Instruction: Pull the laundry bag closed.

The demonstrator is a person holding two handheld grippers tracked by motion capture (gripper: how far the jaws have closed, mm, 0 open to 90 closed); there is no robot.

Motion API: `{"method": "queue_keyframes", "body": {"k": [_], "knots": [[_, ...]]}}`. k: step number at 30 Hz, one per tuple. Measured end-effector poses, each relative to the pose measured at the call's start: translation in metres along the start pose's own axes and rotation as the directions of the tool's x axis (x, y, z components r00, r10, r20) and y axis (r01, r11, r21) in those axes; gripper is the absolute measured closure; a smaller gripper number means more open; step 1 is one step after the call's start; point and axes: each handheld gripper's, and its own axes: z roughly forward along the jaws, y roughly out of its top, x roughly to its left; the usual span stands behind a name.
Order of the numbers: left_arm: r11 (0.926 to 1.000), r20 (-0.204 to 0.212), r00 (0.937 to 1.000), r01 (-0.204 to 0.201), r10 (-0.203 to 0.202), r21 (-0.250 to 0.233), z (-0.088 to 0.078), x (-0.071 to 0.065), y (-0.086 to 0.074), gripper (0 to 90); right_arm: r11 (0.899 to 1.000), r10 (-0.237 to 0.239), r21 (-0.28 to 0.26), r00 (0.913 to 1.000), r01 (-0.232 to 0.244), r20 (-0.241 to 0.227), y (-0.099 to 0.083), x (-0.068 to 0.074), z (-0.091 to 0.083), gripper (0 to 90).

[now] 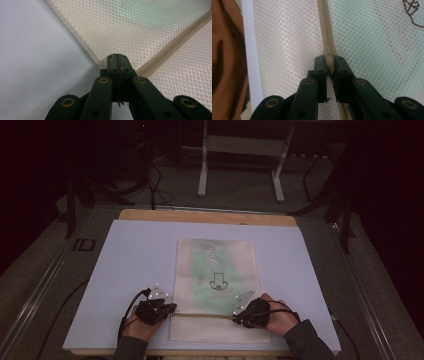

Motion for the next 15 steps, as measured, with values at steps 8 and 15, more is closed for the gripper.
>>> {"method": "queue_keyframes", "body": {"k": [8, 15], "knots": [[1.0000, -0.002, 1.0000, -0.003, 0.003, -0.001, 0.000, 0.000, 0.000, 89.5, 1.000, 0.011, 0.004, 0.9999, -0.011, 0.002, -0.006, -0.001, -0.003, 82.4], [1.0000, -0.003, 1.0000, -0.002, 0.002, 0.000, 0.000, 0.000, 0.000, 89.5, 1.000, 0.020, 0.010, 0.9998, -0.020, 0.009, -0.012, -0.003, -0.007, 82.4]]}}
